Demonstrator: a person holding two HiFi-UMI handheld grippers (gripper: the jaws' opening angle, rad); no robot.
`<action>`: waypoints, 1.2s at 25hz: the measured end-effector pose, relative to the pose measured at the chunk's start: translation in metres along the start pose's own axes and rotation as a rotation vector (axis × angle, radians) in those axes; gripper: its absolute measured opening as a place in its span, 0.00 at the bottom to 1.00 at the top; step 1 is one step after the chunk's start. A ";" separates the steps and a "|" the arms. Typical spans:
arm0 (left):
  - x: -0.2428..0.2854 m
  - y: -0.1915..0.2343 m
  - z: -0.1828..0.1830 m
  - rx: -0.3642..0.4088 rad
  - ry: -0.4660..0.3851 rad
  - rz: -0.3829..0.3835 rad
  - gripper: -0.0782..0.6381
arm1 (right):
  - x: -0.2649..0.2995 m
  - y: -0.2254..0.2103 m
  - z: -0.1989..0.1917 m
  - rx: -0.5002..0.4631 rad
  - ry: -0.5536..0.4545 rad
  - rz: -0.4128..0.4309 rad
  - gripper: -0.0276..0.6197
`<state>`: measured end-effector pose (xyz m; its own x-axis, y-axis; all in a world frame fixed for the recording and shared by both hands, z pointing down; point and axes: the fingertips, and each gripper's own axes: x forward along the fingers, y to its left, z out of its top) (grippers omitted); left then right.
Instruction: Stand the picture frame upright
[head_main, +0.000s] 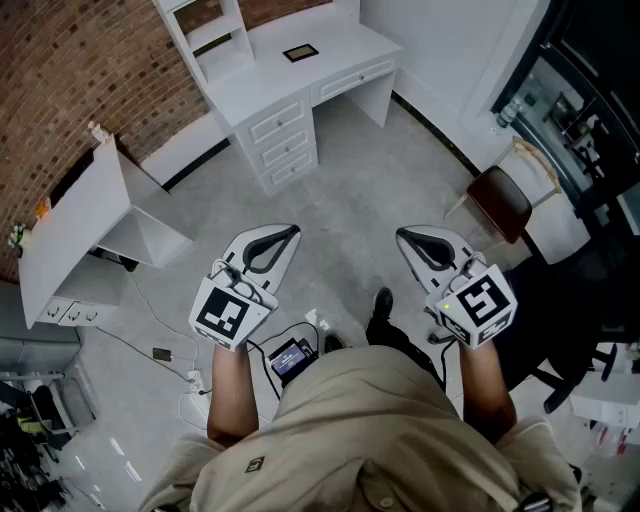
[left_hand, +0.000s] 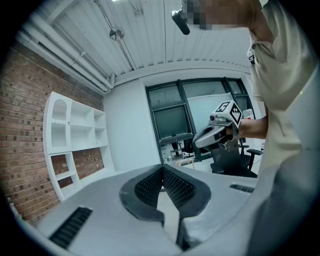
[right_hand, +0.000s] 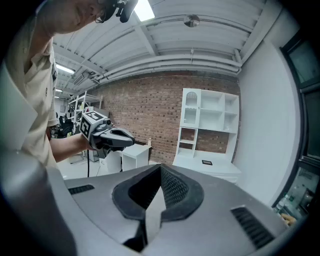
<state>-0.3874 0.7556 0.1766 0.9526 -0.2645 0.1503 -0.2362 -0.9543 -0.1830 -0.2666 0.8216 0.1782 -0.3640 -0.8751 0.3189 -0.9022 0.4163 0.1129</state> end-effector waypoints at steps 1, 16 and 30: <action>0.001 0.000 0.001 0.006 -0.003 -0.001 0.12 | 0.000 -0.001 0.000 0.000 0.000 0.002 0.05; 0.074 0.016 -0.008 -0.017 0.051 0.010 0.12 | 0.018 -0.075 -0.018 0.066 -0.034 0.053 0.05; 0.272 0.067 0.008 0.026 0.136 0.024 0.12 | 0.059 -0.285 -0.052 0.129 -0.060 0.115 0.05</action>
<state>-0.1429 0.6210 0.1976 0.9114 -0.3058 0.2753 -0.2523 -0.9439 -0.2131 -0.0186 0.6642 0.2142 -0.4765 -0.8381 0.2655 -0.8744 0.4833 -0.0438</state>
